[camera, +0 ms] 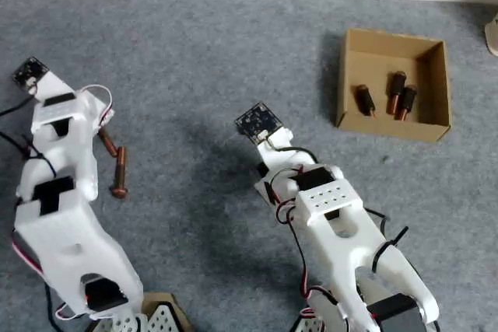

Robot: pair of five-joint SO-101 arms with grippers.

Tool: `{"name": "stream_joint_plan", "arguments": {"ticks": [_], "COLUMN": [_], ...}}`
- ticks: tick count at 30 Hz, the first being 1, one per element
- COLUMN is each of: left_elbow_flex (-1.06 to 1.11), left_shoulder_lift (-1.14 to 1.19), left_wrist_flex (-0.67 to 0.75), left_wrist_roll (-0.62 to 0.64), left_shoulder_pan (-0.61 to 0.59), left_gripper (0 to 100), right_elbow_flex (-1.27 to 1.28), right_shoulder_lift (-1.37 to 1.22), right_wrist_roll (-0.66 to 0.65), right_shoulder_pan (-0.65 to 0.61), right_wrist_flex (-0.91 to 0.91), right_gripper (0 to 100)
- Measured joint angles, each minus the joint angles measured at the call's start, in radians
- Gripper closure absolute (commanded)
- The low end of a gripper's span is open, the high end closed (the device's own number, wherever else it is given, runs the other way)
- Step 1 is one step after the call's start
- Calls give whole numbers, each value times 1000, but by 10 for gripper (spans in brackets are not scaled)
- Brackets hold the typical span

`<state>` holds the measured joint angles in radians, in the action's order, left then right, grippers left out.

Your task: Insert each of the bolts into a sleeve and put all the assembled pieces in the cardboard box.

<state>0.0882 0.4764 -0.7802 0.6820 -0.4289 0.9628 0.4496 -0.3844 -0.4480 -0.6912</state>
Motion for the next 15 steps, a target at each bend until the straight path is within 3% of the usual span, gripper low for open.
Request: {"name": "stream_joint_plan", "arguments": {"ticks": [5, 15], "left_elbow_flex": [-247, -677], "left_shoulder_lift": [129, 358], "left_wrist_flex": [-215, -535], "left_wrist_roll": [3, -3], "left_shoulder_pan": [6, 11], "left_gripper": [991, 995], "right_elbow_flex": [0, 0], "right_shoulder_lift": [0, 0], "right_wrist_roll": [0, -5], "right_shoulder_pan": [0, 0], "right_wrist_flex": [0, 0], "right_gripper": [992, 992]}}
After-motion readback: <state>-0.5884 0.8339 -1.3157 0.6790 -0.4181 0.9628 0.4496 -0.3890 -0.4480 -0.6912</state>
